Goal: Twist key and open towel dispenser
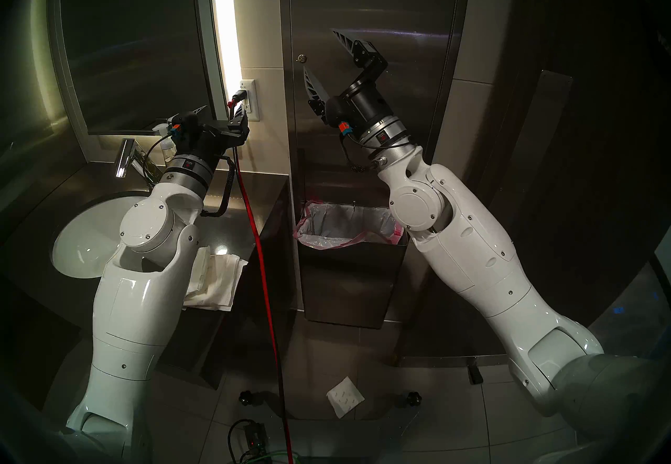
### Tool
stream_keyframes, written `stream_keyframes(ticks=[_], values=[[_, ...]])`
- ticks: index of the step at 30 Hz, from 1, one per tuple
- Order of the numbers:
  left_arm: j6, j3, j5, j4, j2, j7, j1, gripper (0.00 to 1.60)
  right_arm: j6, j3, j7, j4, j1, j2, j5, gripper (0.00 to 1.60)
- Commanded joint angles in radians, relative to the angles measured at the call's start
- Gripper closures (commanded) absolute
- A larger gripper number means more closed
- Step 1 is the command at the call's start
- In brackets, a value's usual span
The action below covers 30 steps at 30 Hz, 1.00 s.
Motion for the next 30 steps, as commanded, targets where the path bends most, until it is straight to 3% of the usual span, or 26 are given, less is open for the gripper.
stream_keyframes(ticks=[1,9,21,30], values=[[-0.008,-0.002,0.002,-0.008,-0.001,0.002,-0.011,0.0,0.074,0.001,-0.026,0.002,0.048,-0.035,-0.083,0.0],[-0.008,-0.002,0.002,-0.008,0.0,0.002,-0.012,0.0,0.207,-0.015,-0.05,-0.02,0.008,-0.086,-0.178,0.0],[-0.009,-0.001,0.001,-0.008,0.002,0.004,-0.012,0.0,0.414,-0.051,-0.098,-0.049,-0.072,-0.177,-0.207,0.0],[-0.009,0.0,0.0,-0.008,0.003,0.004,-0.012,0.0,0.468,-0.067,-0.114,0.006,-0.042,-0.244,-0.2,0.0]])
